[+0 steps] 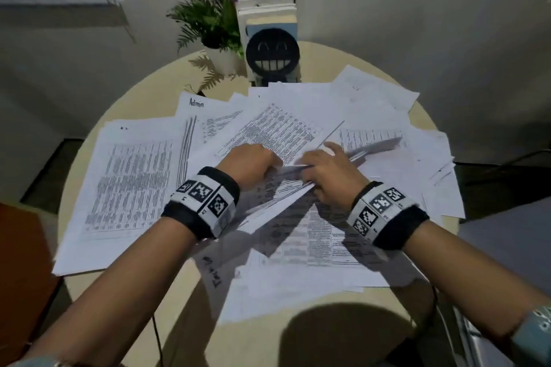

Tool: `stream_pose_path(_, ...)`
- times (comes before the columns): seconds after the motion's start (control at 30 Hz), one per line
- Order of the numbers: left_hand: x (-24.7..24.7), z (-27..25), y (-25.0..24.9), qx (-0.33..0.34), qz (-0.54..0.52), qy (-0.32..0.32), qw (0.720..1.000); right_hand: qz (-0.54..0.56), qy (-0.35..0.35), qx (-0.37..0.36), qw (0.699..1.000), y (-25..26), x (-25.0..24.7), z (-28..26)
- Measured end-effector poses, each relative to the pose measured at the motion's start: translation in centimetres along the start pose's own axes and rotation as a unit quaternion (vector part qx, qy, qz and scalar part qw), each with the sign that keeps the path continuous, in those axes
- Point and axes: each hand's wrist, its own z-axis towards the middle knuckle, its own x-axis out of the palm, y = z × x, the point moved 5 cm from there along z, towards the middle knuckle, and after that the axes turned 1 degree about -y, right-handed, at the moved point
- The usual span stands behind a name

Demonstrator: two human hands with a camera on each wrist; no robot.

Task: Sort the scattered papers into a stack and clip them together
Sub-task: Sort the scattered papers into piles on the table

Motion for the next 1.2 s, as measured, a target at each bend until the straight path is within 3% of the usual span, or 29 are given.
stream_pose_path(0.1,-0.9,-0.7,1.7,-0.047,-0.032,-0.014,0.998,0.064,-0.012,0.117,0.991,-2.9,-0.3,-0.8)
stream_pose_path(0.2,0.7,-2.0,6.0,-0.146,-0.174,-0.020,0.974,0.105,-0.059,0.192,0.974,-5.4,-1.5,-2.6)
stream_pose_path(0.27,2.3,-3.2,8.1,-0.204,-0.299,-0.087,0.928,0.124,-0.078,0.218,0.965,-6.4,-2.4,-3.2)
stream_pose_path(0.33,4.2,-4.3,9.1,-0.268,-0.432,-0.144,0.849,0.163,-0.140,0.238,0.947,-7.0,-3.7,-3.6)
stream_pose_path(0.4,6.3,-5.1,8.2,-0.312,-0.573,-0.113,0.749,0.258,-0.208,0.254,0.908,-6.8,-5.2,-4.0)
stream_pose_path(0.43,7.1,-5.1,7.3,-0.310,-0.615,-0.082,0.721,0.317,-0.242,0.259,0.880,-6.7,-5.9,-4.1)
stream_pose_path(0.5,7.4,-4.4,5.4,-0.268,-0.675,-0.042,0.686,0.457,-0.294,0.229,0.808,-5.8,-7.2,-4.2)
stream_pose_path(0.6,5.0,-3.1,4.1,-0.213,-0.727,-0.059,0.650,0.607,-0.341,0.157,0.700,-4.5,-8.3,-4.1)
stream_pose_path(0.67,2.2,-2.2,4.2,-0.177,-0.763,-0.104,0.613,0.635,-0.360,0.138,0.670,-4.0,-9.2,-4.5)
stream_pose_path(0.7,0.7,-2.1,4.5,-0.167,-0.769,-0.135,0.602,0.632,-0.367,0.134,0.669,-3.9,-9.8,-4.7)
stream_pose_path(0.73,-1.0,-2.1,4.7,-0.160,-0.760,-0.179,0.604,0.619,-0.377,0.133,0.676,-3.7,-10.5,-5.0)
stream_pose_path(0.83,-6.4,-3.2,4.2,-0.100,-0.664,-0.342,0.657,0.571,-0.459,0.143,0.665,-4.2,-12.7,-5.8)
stream_pose_path(0.87,-8.0,-3.8,3.8,-0.070,-0.646,-0.380,0.658,0.559,-0.492,0.138,0.653,-4.2,-13.6,-6.0)
stream_pose_path(0.93,-10.3,-4.8,3.4,-0.007,-0.648,-0.425,0.633,0.525,-0.539,0.123,0.647,-3.9,-14.7,-6.4)
stream_pose_path(1.03,-10.8,-5.9,3.8,0.030,-0.657,-0.433,0.616,0.535,-0.559,0.117,0.623,-3.4,-14.6,-6.5)
stream_pose_path(1.2,-8.7,-7.2,3.6,0.040,-0.678,-0.386,0.624,0.581,-0.480,0.129,0.645,-2.2,-10.9,-5.7)
